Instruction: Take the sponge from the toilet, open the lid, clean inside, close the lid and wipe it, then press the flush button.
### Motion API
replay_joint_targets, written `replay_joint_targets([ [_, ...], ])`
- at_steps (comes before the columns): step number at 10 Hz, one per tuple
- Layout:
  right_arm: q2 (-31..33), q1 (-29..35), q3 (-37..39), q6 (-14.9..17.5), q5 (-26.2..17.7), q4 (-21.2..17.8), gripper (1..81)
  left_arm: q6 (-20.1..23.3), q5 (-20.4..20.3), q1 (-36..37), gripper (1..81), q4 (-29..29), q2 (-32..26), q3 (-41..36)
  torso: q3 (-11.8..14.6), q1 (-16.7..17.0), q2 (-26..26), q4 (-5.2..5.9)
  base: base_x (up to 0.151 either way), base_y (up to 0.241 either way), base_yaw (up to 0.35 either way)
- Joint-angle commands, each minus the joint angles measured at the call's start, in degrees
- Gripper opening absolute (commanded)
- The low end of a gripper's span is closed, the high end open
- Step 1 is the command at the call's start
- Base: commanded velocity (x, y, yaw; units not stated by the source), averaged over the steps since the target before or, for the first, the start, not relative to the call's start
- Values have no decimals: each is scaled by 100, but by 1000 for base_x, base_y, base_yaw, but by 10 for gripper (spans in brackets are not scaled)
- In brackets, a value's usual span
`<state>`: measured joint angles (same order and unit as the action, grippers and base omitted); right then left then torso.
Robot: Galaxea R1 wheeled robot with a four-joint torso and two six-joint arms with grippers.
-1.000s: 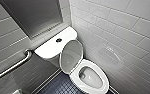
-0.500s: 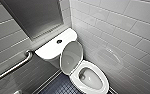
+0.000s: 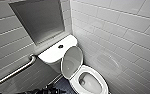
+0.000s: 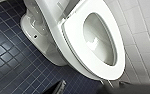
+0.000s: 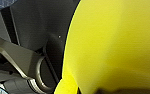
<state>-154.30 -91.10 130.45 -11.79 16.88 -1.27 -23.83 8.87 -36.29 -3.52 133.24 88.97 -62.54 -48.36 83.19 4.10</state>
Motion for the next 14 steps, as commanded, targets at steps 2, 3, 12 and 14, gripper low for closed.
replay_joint_targets([
  [2, 133, -238, -328, 19, -405, -22, 10, -639, 256, 1233, 811, 1184, 89, 980, -11, 0, 0, 0, 0, 0, 0],
  [3, 107, -238, -311, 10, -405, -40, 10, -824, 220, 1347, 811, 1389, 141, 1184, -11, 0, 0, 0, 0, 0, 0],
  [12, 72, -317, -346, 19, -300, -31, 10, -1335, 229, 1972, 811, 1372, 344, 1563, -11, 0, 0, -2, 0, 0, 0],
  [14, -7, -300, -311, 19, -308, -31, 10, -1291, 281, 1849, 811, 1223, 353, 1065, -11, 0, 0, -2, 0, 0, 0],
])
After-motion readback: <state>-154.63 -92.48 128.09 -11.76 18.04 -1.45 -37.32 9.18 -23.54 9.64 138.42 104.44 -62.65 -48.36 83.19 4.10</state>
